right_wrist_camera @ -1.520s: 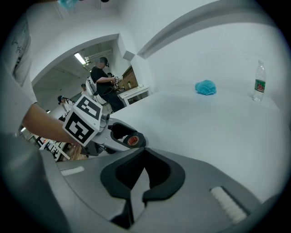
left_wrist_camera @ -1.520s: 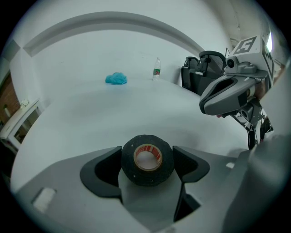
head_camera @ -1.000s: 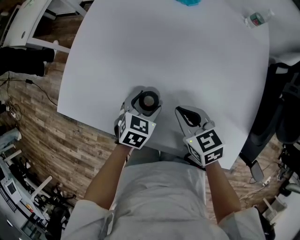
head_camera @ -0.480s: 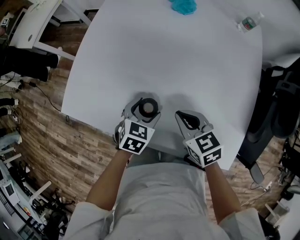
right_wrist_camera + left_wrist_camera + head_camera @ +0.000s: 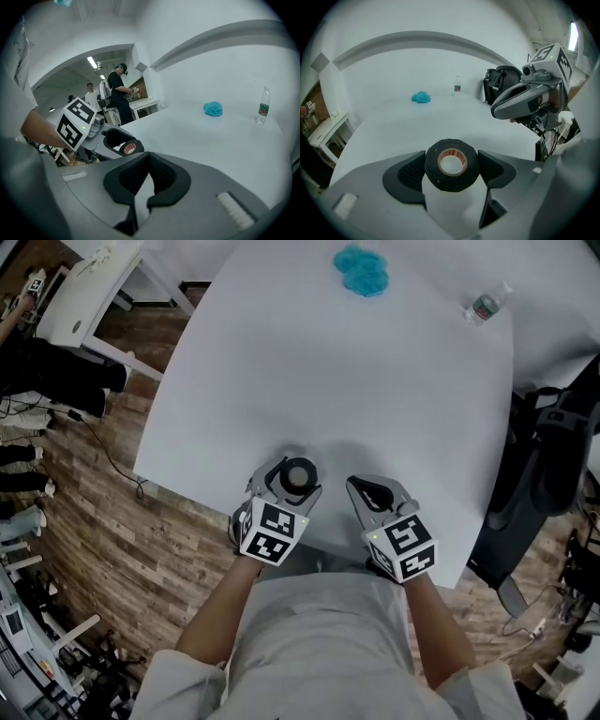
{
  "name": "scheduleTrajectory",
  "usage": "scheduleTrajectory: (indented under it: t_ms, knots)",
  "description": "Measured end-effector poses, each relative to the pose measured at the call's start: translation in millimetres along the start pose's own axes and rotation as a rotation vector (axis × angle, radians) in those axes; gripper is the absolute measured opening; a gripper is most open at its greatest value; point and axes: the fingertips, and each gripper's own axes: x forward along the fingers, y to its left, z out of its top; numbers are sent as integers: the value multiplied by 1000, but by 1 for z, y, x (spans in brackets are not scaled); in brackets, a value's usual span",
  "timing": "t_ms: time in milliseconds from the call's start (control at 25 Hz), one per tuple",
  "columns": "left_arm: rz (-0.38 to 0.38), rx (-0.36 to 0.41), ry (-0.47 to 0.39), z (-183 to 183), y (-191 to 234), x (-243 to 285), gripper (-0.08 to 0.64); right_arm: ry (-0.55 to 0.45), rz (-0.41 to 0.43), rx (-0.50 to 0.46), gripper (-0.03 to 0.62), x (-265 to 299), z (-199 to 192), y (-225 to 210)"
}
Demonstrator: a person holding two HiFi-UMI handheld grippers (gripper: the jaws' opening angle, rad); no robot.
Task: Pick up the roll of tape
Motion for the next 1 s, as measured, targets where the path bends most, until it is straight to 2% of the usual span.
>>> scheduleTrajectory:
  t_ms: [520, 1000]
  knots:
    - [-7, 10, -28, 3, -9, -35, 370, -27, -8, -41, 6, -11, 17, 15]
    - [-44, 50, -84, 27, -26, -76, 370, -43, -40, -63, 6, -35, 26, 14]
